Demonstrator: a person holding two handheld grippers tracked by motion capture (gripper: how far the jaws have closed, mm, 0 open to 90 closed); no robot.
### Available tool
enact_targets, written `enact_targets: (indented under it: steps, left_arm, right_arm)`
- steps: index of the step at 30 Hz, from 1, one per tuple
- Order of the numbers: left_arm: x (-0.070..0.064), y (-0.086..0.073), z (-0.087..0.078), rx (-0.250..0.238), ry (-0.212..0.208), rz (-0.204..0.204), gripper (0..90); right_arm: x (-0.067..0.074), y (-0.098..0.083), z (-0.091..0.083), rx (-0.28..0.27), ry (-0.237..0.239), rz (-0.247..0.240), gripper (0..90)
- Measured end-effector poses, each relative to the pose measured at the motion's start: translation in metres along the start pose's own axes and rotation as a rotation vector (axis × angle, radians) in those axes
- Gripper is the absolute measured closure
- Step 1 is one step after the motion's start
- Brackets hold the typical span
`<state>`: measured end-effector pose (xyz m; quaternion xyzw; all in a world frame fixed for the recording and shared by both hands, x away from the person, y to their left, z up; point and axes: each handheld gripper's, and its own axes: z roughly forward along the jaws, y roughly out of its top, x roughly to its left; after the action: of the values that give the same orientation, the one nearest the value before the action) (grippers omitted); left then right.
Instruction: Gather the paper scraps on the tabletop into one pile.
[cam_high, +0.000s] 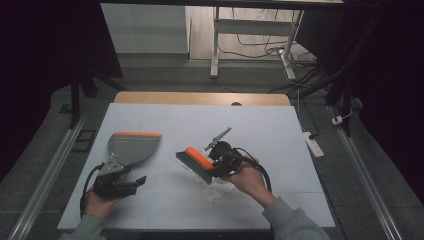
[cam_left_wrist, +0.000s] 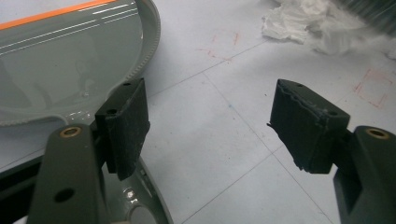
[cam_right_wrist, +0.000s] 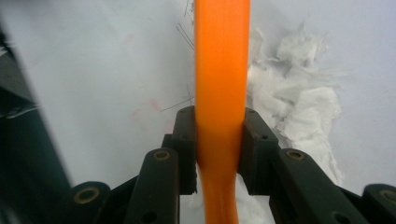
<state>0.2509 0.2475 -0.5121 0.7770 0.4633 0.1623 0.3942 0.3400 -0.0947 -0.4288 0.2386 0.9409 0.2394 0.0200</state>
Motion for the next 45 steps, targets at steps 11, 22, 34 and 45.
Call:
enact_targets:
  steps: [11,22,34,45]
  left_arm:
    - [-0.002,0.0,0.002,0.008,-0.003,0.007,28.7]
    - [-0.001,0.0,0.002,0.009,-0.002,0.006,28.7]
    - [-0.001,0.0,0.002,0.012,-0.001,0.009,28.7]
    - [-0.001,-0.001,0.002,0.01,-0.002,0.006,28.7]
  right_arm:
    - [0.024,-0.051,-0.019,0.134,0.066,-0.169,70.6]
    - [0.019,-0.02,0.016,0.237,-0.015,-0.29,70.6]
    - [0.002,-0.02,-0.027,0.05,-0.077,-0.142,70.6]
    - [-0.006,0.014,-0.01,-0.043,0.019,0.061,70.6]
